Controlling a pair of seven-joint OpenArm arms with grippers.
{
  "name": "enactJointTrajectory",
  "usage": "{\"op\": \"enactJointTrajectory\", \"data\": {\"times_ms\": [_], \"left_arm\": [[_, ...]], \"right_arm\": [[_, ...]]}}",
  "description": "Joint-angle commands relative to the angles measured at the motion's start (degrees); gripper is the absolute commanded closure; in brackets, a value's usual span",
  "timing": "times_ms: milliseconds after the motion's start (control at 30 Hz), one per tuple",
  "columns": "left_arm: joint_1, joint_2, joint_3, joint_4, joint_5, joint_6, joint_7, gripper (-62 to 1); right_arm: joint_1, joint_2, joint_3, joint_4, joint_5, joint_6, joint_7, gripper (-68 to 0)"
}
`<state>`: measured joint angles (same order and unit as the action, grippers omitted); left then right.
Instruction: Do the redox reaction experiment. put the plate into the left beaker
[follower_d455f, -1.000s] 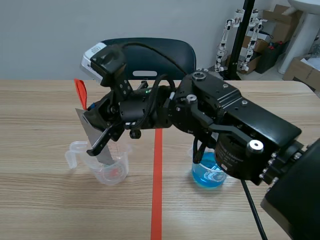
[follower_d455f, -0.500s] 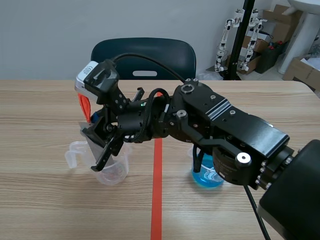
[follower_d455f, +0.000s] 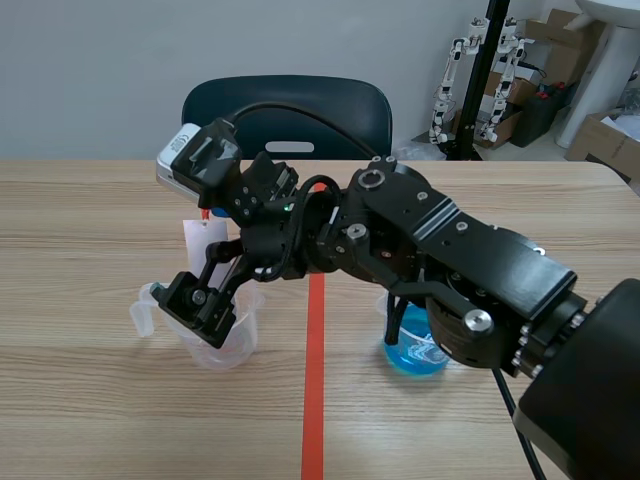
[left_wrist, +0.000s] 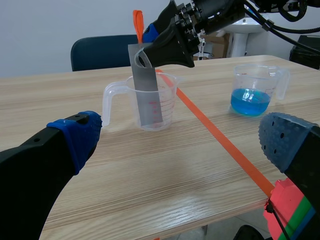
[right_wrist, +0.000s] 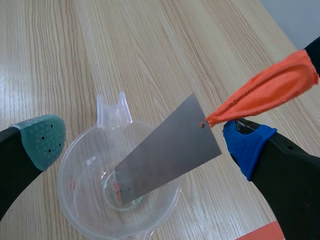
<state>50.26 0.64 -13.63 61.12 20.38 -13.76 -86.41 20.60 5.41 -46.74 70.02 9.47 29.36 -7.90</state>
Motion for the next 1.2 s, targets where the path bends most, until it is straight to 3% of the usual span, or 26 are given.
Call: {"op": "enactJointTrajectory", "data": {"times_ms": [0,1167], "left_arm": [[0.02,0.13,0.04,0.96,-0.42,-0.33,-2.49,-62.3],[0.02,0.13,0.04,0.96,-0.42,-0.33,-2.49,-62.3]], "right_arm": [[1.01,-0.17,0.15,1.16,0.72,-0.02,0.79,-67.9],[0.96,-0.20,0.17,1.16,-0.28,0.00,0.79,-67.9]]}}
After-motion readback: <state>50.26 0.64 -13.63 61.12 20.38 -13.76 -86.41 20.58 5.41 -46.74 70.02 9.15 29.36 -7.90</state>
